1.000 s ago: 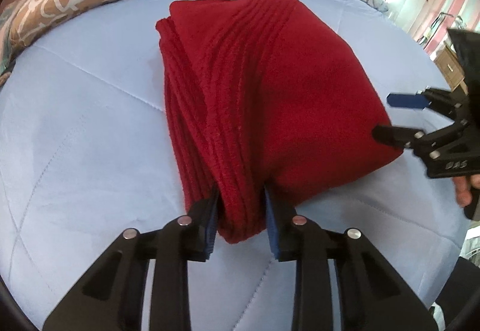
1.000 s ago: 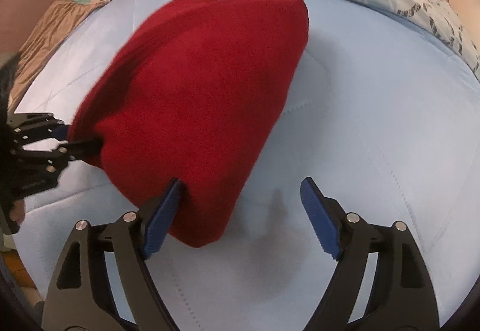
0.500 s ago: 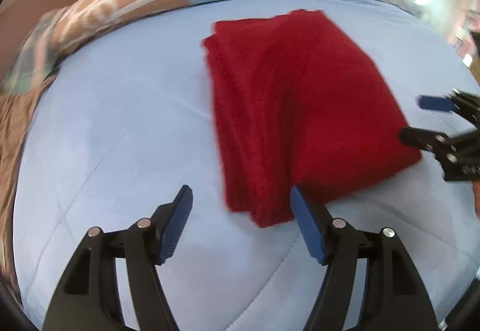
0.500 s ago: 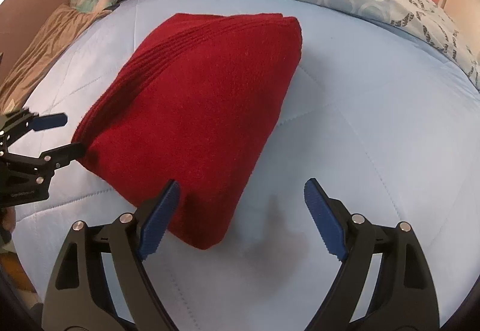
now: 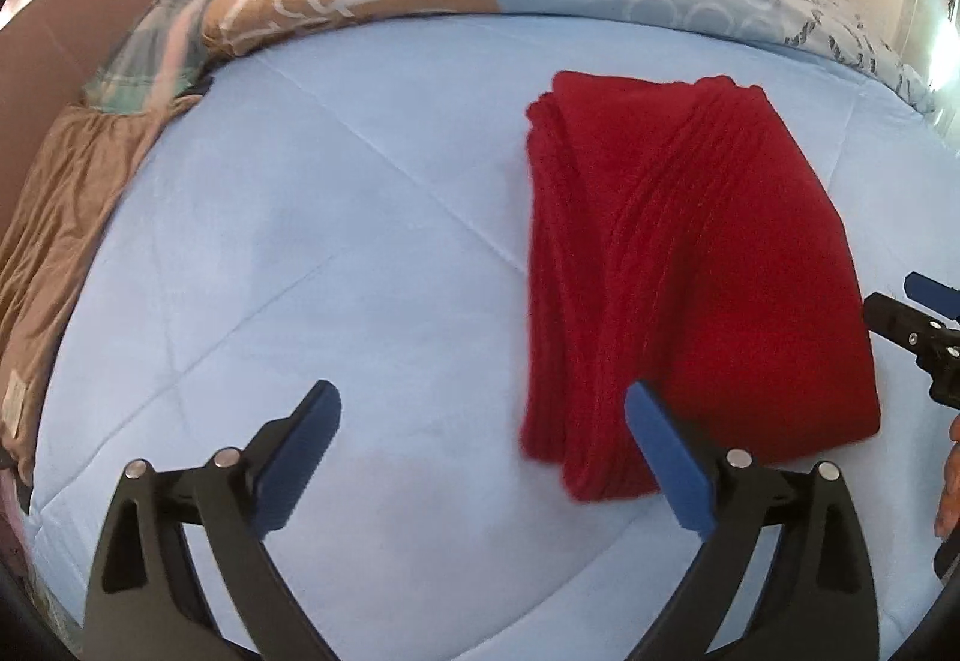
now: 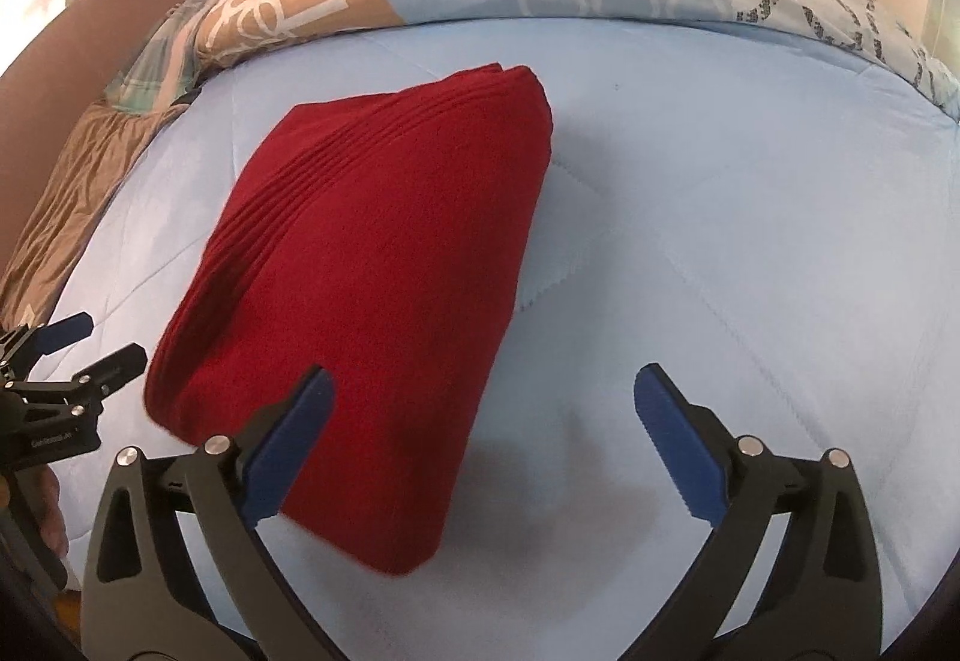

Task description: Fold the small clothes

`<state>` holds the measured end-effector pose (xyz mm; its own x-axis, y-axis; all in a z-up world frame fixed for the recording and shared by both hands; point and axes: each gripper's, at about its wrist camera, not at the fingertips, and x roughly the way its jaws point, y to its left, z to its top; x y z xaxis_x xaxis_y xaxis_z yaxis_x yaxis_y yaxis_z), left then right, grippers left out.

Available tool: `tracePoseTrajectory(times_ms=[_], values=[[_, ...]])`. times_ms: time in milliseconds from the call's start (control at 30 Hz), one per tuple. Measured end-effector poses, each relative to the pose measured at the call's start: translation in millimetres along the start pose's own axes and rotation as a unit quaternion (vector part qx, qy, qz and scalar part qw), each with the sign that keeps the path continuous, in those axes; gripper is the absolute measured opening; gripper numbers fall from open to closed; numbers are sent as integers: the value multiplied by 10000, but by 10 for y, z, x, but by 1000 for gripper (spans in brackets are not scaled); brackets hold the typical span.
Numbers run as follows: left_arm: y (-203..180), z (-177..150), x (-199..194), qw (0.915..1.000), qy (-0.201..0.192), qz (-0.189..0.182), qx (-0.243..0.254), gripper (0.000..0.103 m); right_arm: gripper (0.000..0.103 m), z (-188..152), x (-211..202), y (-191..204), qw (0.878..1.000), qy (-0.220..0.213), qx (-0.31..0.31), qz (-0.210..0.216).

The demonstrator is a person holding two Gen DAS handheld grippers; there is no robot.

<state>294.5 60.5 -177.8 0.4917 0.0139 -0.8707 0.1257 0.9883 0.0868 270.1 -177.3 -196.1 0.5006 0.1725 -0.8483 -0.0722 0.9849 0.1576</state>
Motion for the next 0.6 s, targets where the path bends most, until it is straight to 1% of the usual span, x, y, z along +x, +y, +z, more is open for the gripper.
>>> tracePoseTrajectory(times_ms=[67,133,233,333,400,467,533,600], values=[[-81,36,161,9996,135,193,167,96,100,58,58,-17,10000,-20,-29,-57],[-125,45,331,9988,328,283,238,97,100,110,107,-53,10000,-20,7,-78],[-114,34,471,9987,396,224,239,98,100,167,148,-120,9999,-17,86,-101],[-99,51,509,9986,427,146,288,98,100,195,153,-155,9999,-12,13,-152],[-62,78,471,9987,447,-42,251,98,100,192,139,-162,9998,-9,-60,-192],[15,82,347,9978,424,-498,92,97,100,178,106,-161,9997,-35,-108,-213],[69,81,247,9948,396,-939,-86,97,100,150,83,-155,9997,-38,-116,-222],[69,59,201,9916,395,-1223,-139,97,100,121,73,-150,9997,-31,-109,-229]])
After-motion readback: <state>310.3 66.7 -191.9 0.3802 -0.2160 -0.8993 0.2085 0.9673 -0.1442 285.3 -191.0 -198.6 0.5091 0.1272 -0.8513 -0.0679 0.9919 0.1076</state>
